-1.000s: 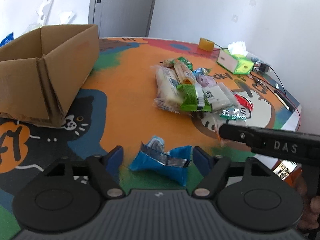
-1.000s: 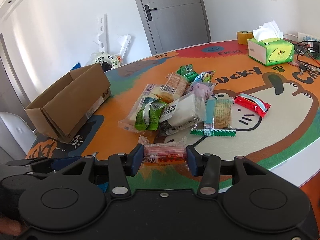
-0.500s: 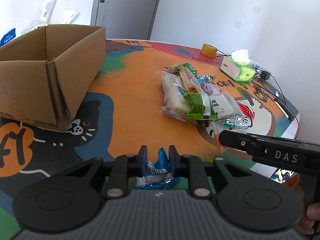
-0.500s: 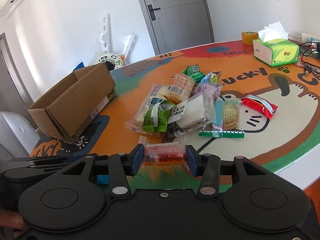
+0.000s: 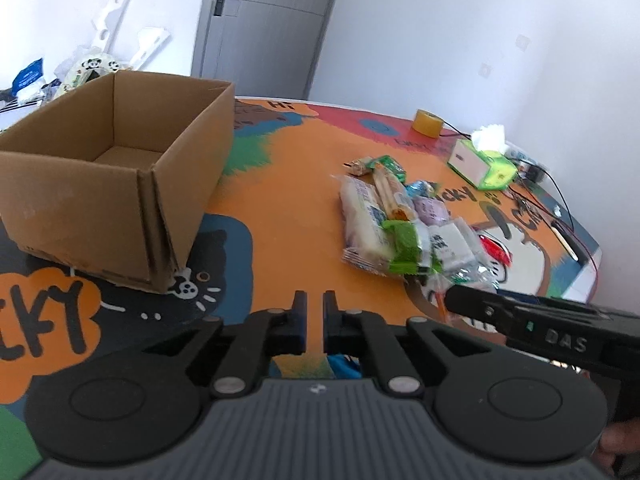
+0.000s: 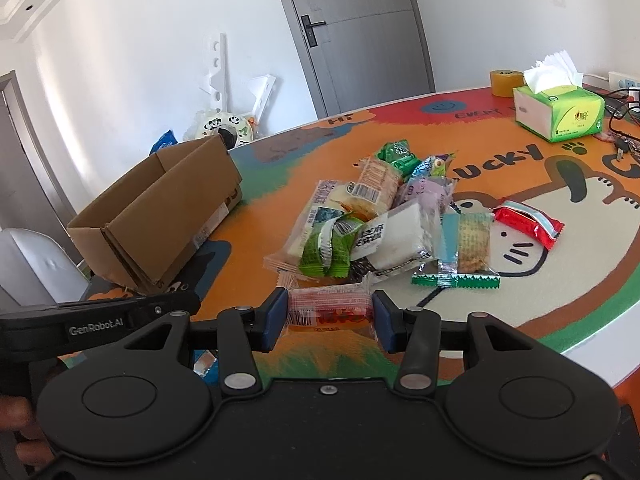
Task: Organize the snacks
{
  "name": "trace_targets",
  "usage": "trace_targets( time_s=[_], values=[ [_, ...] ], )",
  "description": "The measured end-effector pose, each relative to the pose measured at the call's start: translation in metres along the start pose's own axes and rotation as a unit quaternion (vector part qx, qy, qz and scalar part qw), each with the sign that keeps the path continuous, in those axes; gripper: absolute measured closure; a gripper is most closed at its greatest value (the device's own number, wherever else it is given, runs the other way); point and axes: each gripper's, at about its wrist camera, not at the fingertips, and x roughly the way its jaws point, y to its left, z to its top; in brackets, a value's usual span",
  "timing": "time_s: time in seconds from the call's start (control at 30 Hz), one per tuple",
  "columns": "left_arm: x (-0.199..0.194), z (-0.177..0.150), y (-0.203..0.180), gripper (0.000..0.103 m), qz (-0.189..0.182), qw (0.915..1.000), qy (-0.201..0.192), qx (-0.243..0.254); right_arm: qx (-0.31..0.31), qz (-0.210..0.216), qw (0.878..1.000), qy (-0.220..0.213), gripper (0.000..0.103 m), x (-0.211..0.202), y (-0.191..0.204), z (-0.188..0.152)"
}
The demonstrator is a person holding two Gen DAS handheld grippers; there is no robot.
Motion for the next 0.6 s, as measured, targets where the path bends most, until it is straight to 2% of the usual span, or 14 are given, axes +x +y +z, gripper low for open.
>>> trace_targets(
  time_s=[0.07, 0.13, 0.2, 0.4, 0.6],
  values=[
    [-0.006, -0.001, -0.002, 0.09, -0.008, 1.0, 0.002, 0.003, -0.004, -0.002, 1.0, -0.001, 0.057, -0.002, 0.0, 0.001],
    [-0.012, -0.005, -0.005, 0.067, -0.009, 0.9999, -0.002, 0.007, -0.005, -0.006, 1.0, -0.002, 0.057, -0.005, 0.0, 0.001],
    [-0.016, -0.009, -0.007, 0.056, -0.012, 0.9999, -0.008, 0.008, -0.005, -0.009, 1.0, 0.0, 0.057, -0.008, -0.001, 0.0],
    [-0.016, -0.017, -0.011, 0.055, -0.023, 0.9997, 0.008, 0.001, -0.017, -0.014, 1.0, 0.004, 0.057, -0.019, 0.002, -0.005],
    [-0.009, -0.027, -0.019, 0.055, -0.02, 0.9994, 0.024, 0.014, -0.022, -0.016, 1.0, 0.013, 0.057, -0.023, 0.004, -0.012]
  ],
)
